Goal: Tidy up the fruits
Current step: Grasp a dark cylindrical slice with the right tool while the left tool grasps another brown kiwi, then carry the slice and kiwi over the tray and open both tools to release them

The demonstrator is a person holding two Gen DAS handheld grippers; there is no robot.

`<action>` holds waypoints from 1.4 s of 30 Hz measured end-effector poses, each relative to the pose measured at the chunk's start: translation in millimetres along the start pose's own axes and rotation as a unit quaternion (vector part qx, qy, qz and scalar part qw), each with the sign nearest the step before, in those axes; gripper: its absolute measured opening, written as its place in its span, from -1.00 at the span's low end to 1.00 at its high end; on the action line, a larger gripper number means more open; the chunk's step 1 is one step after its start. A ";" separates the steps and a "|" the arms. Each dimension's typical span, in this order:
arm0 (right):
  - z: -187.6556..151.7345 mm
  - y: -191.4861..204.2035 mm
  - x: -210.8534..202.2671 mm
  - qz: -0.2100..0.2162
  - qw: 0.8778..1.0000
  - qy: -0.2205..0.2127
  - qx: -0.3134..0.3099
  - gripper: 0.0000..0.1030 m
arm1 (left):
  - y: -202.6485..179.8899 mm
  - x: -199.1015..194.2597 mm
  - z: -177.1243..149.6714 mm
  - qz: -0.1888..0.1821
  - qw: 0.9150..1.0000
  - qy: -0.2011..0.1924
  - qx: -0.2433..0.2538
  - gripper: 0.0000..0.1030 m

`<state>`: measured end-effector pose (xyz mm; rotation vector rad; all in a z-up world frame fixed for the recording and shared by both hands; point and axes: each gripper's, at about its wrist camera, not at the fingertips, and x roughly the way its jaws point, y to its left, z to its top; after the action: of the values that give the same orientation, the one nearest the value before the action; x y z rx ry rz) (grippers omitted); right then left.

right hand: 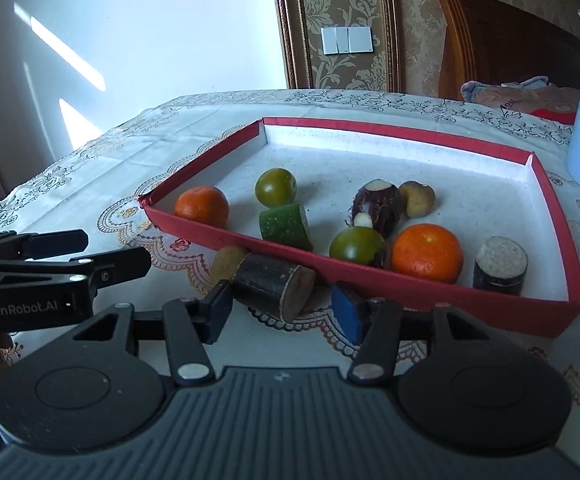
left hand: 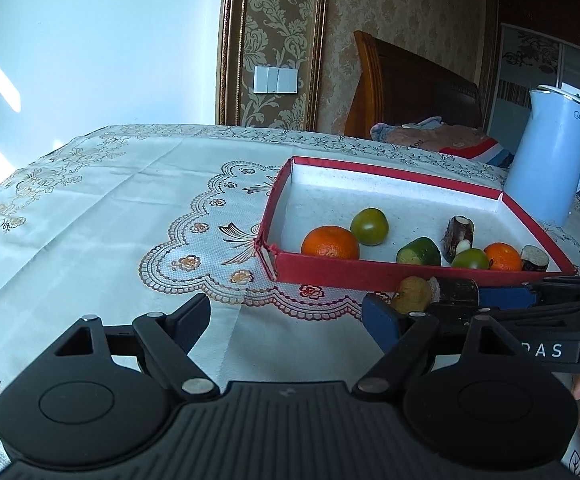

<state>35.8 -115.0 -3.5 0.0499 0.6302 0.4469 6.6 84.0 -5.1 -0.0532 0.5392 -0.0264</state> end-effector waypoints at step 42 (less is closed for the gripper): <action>-28.6 -60.9 -83.4 0.012 0.995 -0.066 0.076 -0.28 | -95.4 35.4 4.4 -0.047 0.992 0.053 0.106 -0.46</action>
<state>-16.9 -207.5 9.1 0.2295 0.5326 0.4151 38.2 -12.4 -14.0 0.1298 0.6369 -0.1794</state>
